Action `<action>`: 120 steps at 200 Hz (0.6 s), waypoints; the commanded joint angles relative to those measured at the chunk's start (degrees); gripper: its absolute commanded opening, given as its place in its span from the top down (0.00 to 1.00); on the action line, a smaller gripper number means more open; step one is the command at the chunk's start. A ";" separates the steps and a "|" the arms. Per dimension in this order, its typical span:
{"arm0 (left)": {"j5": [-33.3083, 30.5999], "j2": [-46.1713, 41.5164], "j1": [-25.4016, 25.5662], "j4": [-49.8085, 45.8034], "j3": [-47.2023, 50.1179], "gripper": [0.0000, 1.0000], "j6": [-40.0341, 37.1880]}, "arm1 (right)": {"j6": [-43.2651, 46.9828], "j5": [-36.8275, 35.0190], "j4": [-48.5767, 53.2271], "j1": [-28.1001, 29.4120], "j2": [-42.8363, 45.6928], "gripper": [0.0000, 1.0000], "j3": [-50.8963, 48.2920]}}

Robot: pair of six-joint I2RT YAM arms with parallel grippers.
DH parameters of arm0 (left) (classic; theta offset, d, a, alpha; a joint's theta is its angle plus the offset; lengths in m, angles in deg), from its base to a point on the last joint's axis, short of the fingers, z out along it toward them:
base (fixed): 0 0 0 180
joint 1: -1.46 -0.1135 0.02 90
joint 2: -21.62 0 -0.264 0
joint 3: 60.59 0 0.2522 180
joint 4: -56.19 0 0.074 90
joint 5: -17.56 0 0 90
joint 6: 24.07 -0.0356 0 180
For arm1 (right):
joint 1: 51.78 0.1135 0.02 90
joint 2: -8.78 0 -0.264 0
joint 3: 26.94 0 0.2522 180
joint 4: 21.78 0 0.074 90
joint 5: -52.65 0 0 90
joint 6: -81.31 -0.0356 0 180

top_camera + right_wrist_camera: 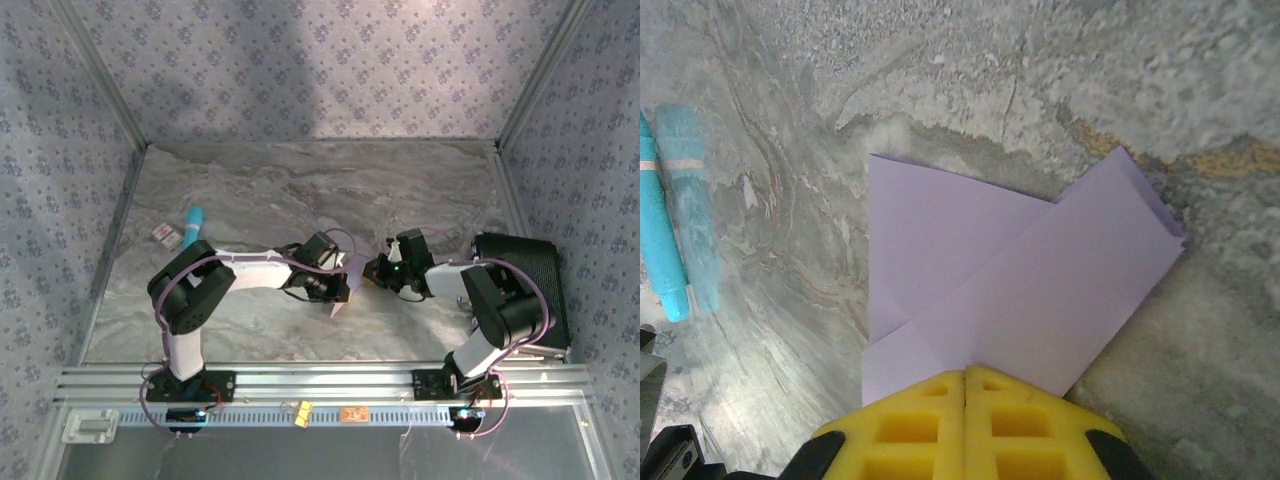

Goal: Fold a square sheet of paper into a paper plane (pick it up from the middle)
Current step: Fold the wing for the fifth time at the center of the table.

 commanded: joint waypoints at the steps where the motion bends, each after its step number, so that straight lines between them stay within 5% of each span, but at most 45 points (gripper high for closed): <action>1: -0.69 1.57 -0.29 -1.13 1.30 0.98 -1.76 | 0.44 -3.32 3.23 -0.28 -1.55 0.99 -1.77; 120: -1.16 -4.06 -0.26 1.93 5.86 0.97 1.34 | 1.43 -2.13 3.29 -0.63 -1.38 0.99 -1.08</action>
